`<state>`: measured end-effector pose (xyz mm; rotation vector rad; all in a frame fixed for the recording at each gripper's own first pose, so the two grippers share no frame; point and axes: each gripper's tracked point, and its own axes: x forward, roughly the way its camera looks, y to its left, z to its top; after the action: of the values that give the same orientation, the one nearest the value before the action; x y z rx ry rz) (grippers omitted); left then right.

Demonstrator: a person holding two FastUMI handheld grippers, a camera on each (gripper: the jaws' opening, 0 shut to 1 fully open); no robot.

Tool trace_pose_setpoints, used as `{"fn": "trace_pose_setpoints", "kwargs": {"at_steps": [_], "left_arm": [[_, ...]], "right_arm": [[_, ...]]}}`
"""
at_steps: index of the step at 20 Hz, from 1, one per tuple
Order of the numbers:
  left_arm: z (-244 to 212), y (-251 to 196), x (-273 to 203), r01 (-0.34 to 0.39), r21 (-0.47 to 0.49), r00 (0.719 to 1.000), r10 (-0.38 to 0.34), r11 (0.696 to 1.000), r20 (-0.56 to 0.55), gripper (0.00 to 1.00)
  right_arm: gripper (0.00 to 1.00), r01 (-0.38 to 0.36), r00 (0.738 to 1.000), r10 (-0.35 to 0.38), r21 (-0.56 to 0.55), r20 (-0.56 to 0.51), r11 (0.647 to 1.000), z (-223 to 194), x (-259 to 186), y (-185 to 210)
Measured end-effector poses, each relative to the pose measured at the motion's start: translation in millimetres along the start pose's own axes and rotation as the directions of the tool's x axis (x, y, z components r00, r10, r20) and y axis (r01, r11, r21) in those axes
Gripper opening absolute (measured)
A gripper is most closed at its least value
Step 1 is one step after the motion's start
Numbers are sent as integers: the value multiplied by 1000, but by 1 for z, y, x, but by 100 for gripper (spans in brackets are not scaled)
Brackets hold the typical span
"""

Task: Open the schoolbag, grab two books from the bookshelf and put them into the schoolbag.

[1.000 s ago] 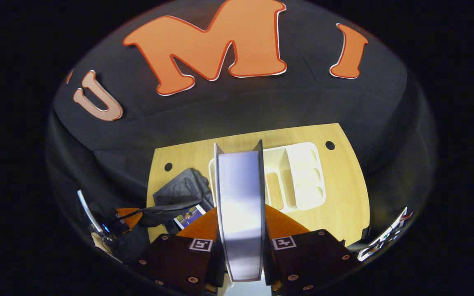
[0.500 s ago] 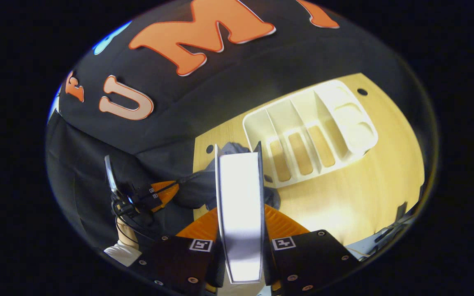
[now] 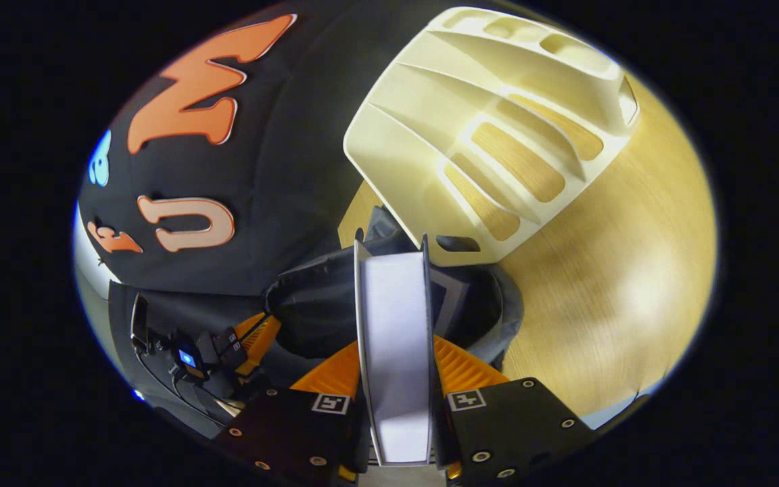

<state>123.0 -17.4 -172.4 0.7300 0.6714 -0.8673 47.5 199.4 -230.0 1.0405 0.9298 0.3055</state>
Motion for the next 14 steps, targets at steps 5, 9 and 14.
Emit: {"fn": "trace_pose_setpoints", "kwargs": {"at_steps": [5, 9, 14], "left_arm": [[10, -9, -7, 11, 19, 1000, -11, 1000, 5, 1], [25, -17, -11, 15, 50, 1000, -16, 999, 15, 1], [34, -32, -22, 30, 71, 999, -32, 997, 33, 1]], "right_arm": [[37, -118, 991, 115, 50, 71, 992, -13, 47, 0], [37, -194, 970, 178, 91, 163, 977, -15, 80, 8], [37, -262, 946, 216, 177, 242, 949, -21, 111, 18]]}}
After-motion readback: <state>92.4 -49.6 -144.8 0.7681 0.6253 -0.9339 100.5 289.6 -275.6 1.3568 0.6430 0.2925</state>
